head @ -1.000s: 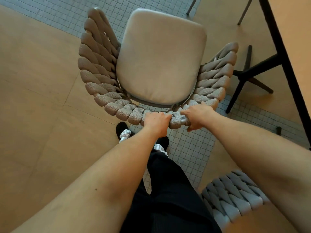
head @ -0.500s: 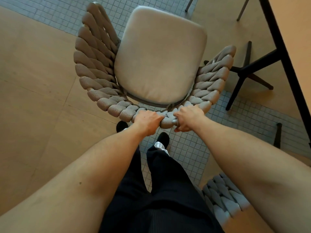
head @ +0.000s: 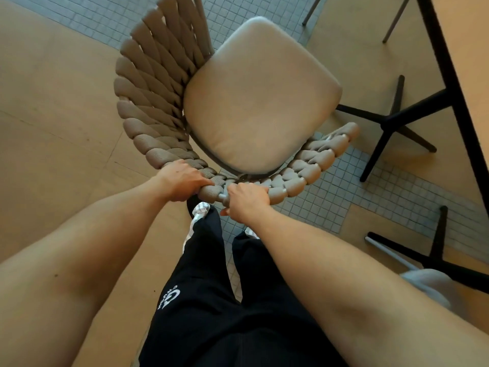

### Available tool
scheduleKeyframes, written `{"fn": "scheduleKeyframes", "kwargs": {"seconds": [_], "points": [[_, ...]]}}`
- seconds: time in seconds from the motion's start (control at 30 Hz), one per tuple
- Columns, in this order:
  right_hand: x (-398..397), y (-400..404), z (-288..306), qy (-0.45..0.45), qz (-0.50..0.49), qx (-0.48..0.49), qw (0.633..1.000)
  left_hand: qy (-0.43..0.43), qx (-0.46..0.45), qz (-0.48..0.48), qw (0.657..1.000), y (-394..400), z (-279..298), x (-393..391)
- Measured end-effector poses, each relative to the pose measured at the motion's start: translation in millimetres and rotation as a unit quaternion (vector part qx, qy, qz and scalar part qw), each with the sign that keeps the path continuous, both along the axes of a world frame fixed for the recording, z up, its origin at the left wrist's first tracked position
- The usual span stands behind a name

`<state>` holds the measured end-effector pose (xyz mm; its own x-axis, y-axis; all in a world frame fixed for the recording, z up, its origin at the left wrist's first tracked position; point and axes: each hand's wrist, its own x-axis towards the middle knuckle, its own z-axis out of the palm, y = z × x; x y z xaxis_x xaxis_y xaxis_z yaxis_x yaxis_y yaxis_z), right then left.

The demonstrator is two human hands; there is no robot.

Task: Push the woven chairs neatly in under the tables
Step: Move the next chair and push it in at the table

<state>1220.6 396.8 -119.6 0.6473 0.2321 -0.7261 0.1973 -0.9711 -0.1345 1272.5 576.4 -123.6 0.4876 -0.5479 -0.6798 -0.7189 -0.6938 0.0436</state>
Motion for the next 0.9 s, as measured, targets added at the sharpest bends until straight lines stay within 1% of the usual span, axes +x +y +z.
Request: {"fn": "scheduleKeyframes", "kwargs": {"seconds": [0.13, 0.23, 0.33, 0.47, 0.53, 0.6, 0.7, 0.77, 0.9], "points": [[2, -1, 4, -0.004, 0.019, 0.028, 0.999, -0.003, 0.036, 0.005, 0.999, 7, -4, 2], [5, -18, 3, -0.006, 0.065, 0.031, 0.997, 0.026, 0.051, 0.048, 0.997, -8, -2, -2], [11, -39, 1, 0.006, 0.105, 0.015, 0.994, 0.069, 0.049, 0.080, 0.993, -33, -2, -9], [24, -73, 2, 0.022, 0.161, -0.035, 0.986, 0.089, 0.013, 0.129, 0.988, -72, -5, -23], [31, -89, 0, 0.025, 0.186, -0.060, 0.980, 0.089, -0.008, 0.155, 0.984, -91, -6, -33], [38, -106, 0, 0.018, 0.215, -0.085, 0.973, 0.085, -0.033, 0.204, 0.975, -108, -7, -42], [53, -129, 1, 0.003, 0.241, -0.115, 0.964, 0.065, -0.046, 0.264, 0.961, -123, -8, -48], [60, -139, 0, -0.008, 0.253, -0.134, 0.958, 0.046, -0.048, 0.272, 0.960, -127, -8, -48], [60, -142, -7, -0.017, 0.252, -0.160, 0.954, 0.021, -0.086, 0.242, 0.966, -125, -14, -49]]}}
